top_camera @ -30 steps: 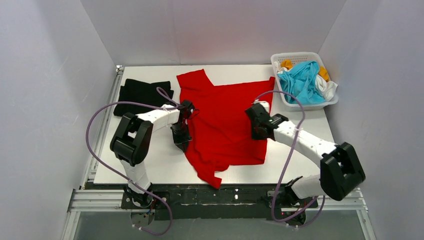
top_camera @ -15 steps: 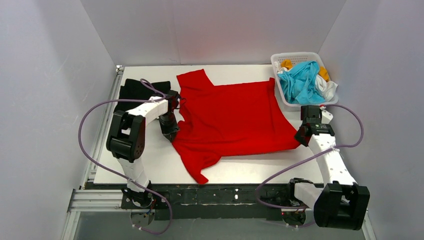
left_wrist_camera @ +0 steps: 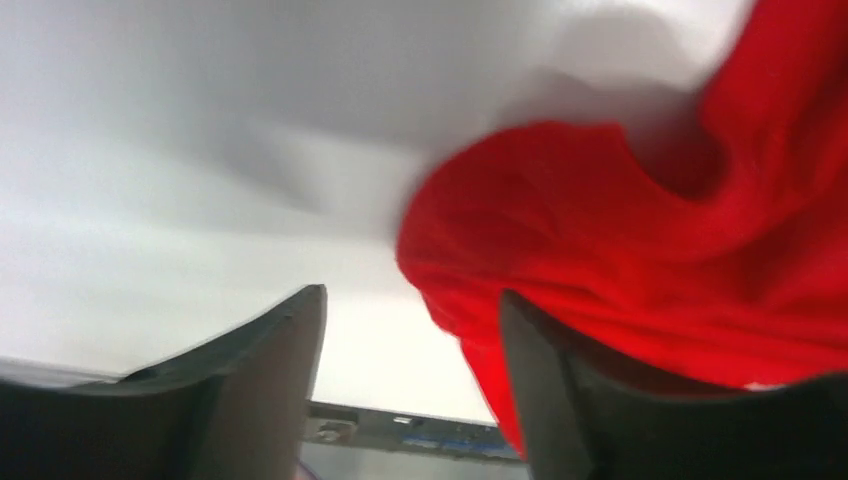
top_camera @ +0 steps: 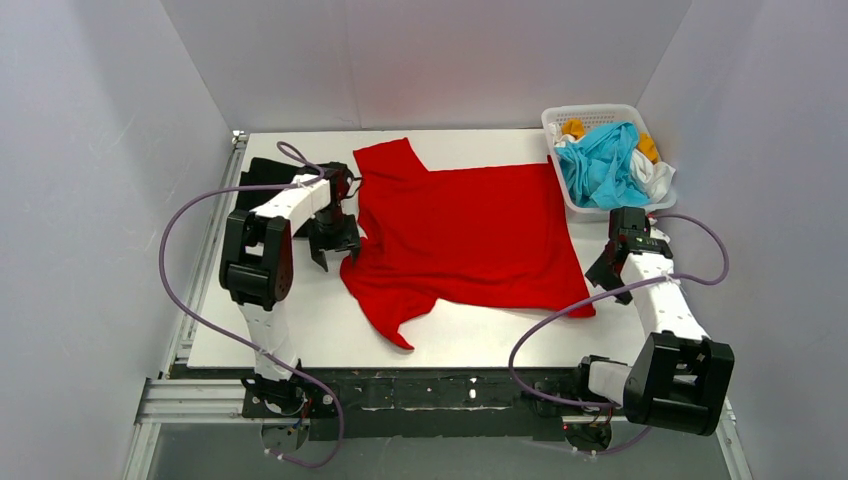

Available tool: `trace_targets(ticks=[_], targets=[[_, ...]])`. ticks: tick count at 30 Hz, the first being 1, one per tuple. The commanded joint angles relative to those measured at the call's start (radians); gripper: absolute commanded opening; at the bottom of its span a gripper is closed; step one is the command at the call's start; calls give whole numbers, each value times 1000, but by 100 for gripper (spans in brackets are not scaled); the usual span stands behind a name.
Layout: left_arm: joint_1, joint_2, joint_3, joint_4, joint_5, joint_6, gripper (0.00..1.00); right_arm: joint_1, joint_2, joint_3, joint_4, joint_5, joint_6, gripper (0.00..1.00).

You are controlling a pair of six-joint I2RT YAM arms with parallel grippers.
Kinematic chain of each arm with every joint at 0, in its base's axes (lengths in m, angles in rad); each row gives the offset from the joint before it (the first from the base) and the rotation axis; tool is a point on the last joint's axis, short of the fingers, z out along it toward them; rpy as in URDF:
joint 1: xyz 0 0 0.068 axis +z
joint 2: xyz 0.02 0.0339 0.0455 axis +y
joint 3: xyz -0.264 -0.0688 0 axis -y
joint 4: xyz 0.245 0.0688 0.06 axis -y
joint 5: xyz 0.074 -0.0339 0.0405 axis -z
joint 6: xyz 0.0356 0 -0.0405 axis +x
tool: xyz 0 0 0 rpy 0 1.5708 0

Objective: Fold and stack the t-shirts
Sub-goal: Flatten out the tshirt

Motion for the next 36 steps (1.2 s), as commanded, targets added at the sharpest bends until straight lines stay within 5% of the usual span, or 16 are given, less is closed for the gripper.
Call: trace_targets(ticks=[1, 3, 8, 12, 17, 23, 29, 33, 36], targets=[[12, -87, 17, -127, 219, 46, 78, -8, -78, 81, -21, -19, -20, 73], [10, -159, -9, -129, 278, 5, 97, -1, -123, 105, -59, 4, -10, 79], [-89, -395, -140, -168, 249, -80, 98, 77, -255, 91, -30, -123, -48, 83], [-338, -504, -224, -133, 227, -6, 98, 227, -280, 11, 152, -451, -98, 82], [-597, -455, -245, -63, 354, 124, 98, 374, -154, -34, 366, -695, -114, 81], [-668, -343, -268, -54, 377, 158, 98, 375, 1, -42, 387, -624, -86, 81], [-672, -249, -292, -88, 142, 47, 98, 374, 82, -70, 409, -545, -95, 81], [-672, -210, -304, -78, 106, -15, 88, 372, 131, -68, 412, -525, -109, 81], [-672, -202, -321, -80, 46, -58, 60, 372, 153, -72, 413, -499, -114, 81]])
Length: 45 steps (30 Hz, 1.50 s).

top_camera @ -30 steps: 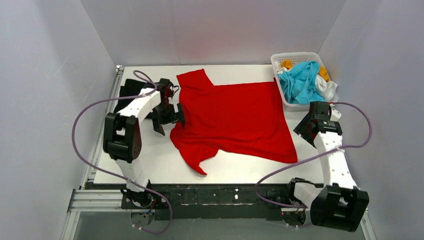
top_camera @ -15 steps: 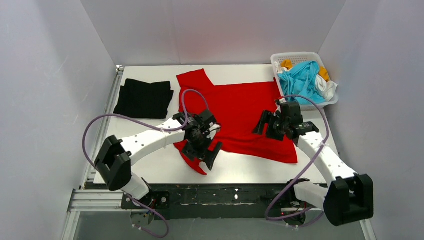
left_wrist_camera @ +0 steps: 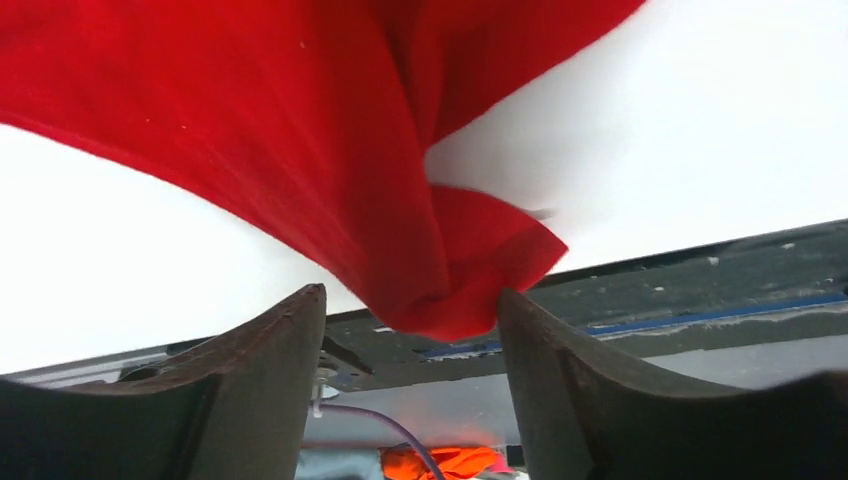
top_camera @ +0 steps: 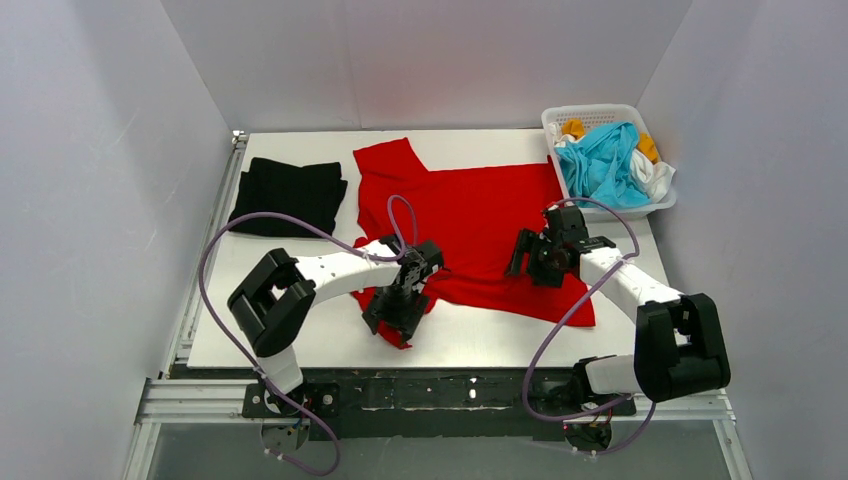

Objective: Fold and stack the t-shirts
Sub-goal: Flatten out the tshirt

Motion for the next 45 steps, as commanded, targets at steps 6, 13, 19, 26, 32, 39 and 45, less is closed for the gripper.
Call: trace_targets(ticks=[6, 13, 19, 26, 32, 39, 45], targets=[[18, -123, -34, -152, -98, -146, 0, -7, 53, 2, 5, 79, -26, 81], [183, -404, -172, 27, 307, -236, 4, -9, 60, 13, -22, 84, -35, 81], [323, -432, -299, -131, 298, -262, 24, -13, 70, 25, -44, 94, -38, 81], [347, -594, -218, -450, -161, -327, 98, -12, 59, 36, -57, 90, -60, 81], [344, -622, -268, -239, 195, -232, 98, 108, -59, 55, -50, 110, -103, 81], [191, -626, -418, -39, 302, -284, 98, 219, -159, 26, -12, 87, 4, 80], [158, -580, -509, 126, 195, -329, 87, 305, -189, -1, 40, 88, 58, 80]])
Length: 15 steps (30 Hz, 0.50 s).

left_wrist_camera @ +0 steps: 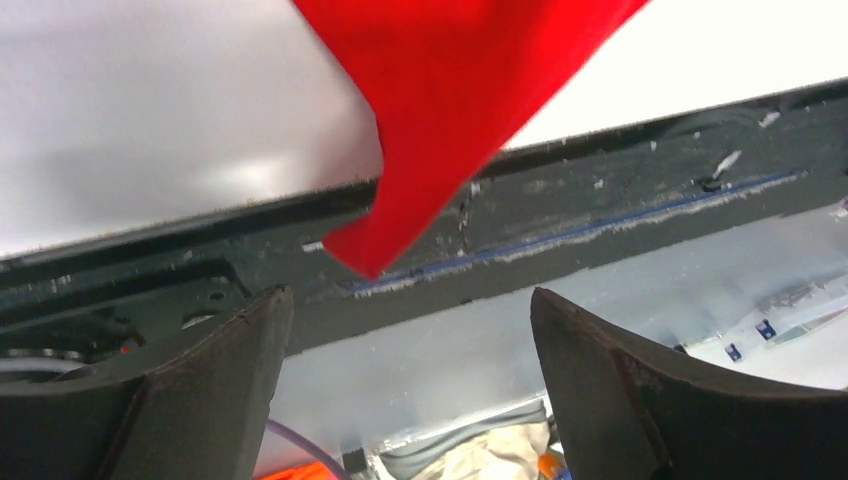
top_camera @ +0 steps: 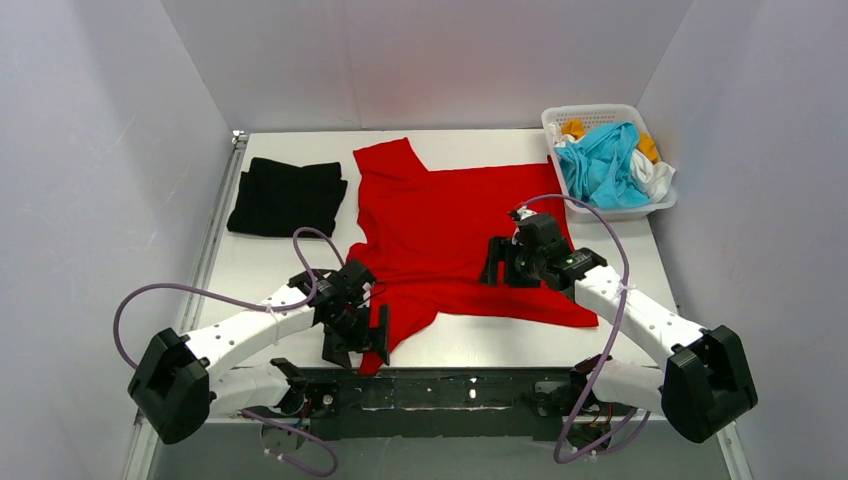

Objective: Fold and stack the t-shirts
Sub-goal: Flatten out the tshirt

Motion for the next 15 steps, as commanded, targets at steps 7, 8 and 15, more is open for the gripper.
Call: trace_targets(ticks=[7, 8, 15], targets=[[-4, 191, 13, 83, -106, 20, 36, 53, -73, -19, 24, 25, 56, 80], [-4, 211, 32, 88, -81, 25, 19, 55, -79, -24, 22, 30, 59, 80], [68, 214, 197, -1, -121, 96, 0, 120, -84, -17, 21, 39, 58, 79]])
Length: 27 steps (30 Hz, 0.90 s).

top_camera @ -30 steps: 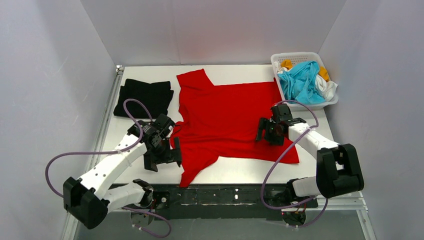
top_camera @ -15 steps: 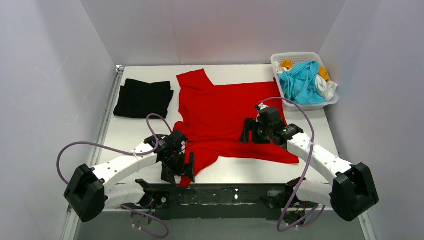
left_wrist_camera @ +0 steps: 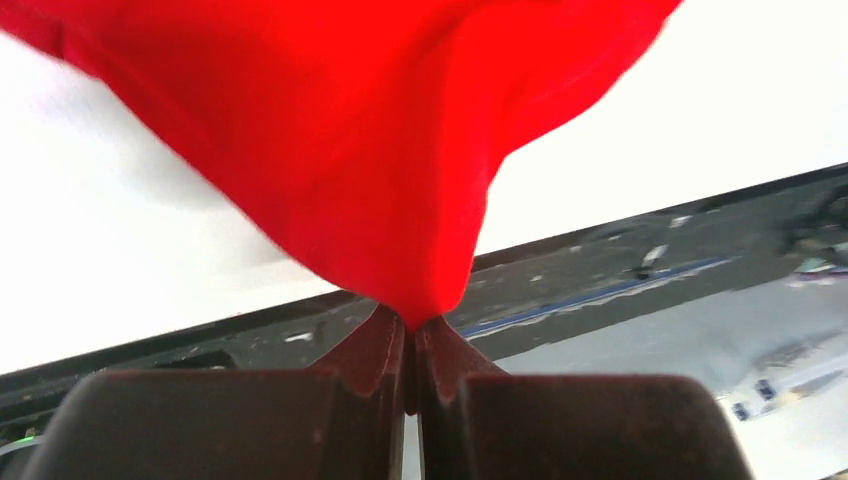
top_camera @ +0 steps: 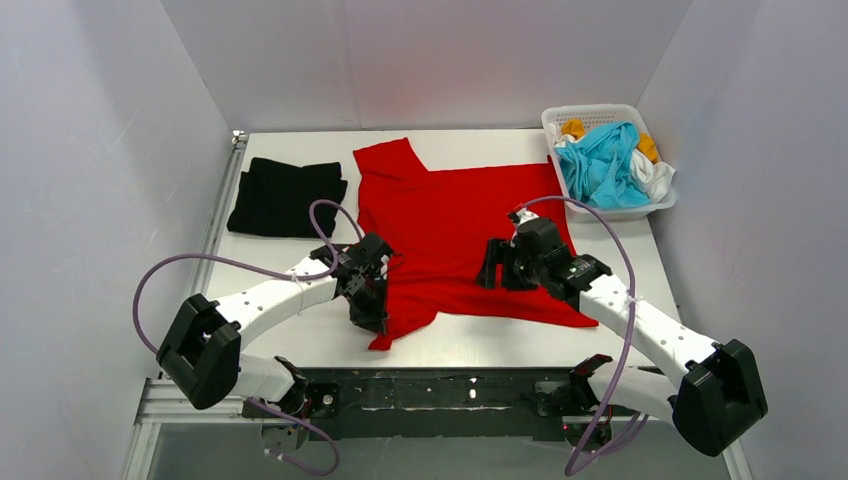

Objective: Fold and stack the t-shirts
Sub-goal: Flatten out the tshirt

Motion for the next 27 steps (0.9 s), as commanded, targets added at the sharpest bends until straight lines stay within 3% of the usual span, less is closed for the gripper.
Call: trace_targets(ticks=[1, 9, 12, 16, 19, 27], targets=[[91, -7, 78, -116, 24, 48, 0, 68, 10, 5, 17, 25, 2, 79], [300, 215, 223, -80, 231, 48, 0, 283, 193, 163, 57, 94, -32, 78], [405, 322, 274, -58, 393, 31, 0, 374, 281, 219, 90, 145, -105, 77], [505, 418, 329, -49, 486, -12, 0, 466, 404, 288, 150, 164, -212, 76], [536, 473, 359, -41, 559, -36, 0, 524, 495, 330, 219, 156, -323, 75], [545, 514, 382, -60, 571, -58, 0, 568, 711, 465, 304, 170, -512, 72]])
